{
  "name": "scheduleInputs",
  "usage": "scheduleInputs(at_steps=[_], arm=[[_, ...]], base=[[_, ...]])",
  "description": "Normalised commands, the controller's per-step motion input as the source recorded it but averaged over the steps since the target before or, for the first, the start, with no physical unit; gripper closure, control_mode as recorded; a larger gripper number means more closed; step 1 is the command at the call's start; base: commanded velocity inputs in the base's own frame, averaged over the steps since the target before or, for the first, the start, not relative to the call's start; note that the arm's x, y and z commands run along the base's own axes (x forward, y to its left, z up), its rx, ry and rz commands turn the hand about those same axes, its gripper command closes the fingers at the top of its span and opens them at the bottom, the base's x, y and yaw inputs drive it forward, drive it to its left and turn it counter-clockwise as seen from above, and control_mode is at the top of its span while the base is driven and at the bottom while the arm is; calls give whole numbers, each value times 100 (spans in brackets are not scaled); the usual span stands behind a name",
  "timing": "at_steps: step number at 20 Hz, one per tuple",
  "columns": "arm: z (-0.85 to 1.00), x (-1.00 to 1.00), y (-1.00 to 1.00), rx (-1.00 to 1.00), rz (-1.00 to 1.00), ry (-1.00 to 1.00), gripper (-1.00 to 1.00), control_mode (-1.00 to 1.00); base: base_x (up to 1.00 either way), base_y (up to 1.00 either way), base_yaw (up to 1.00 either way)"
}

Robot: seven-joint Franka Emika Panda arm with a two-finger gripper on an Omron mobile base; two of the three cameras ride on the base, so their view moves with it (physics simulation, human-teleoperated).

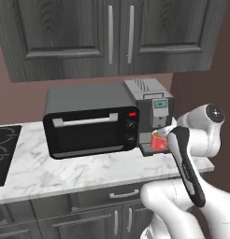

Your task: Pick up the brewed coffee from the coffee machine and place it next to the breakfast plate on the dining counter.

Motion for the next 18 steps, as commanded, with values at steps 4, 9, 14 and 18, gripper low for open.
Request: scheduleInputs(at_steps=[4, 9, 14, 18], arm=[[-3, 0, -37, 9, 4, 11, -100, -100], [-23, 12, -27, 5, 7, 15, -100, -100], [-37, 28, -16, 0, 7, 10, -100, -100], [-36, 44, 0, 0, 4, 6, -100, -100]], base=[[0, 0, 0], [0, 0, 0], [0, 0, 0], [0, 0, 0]])
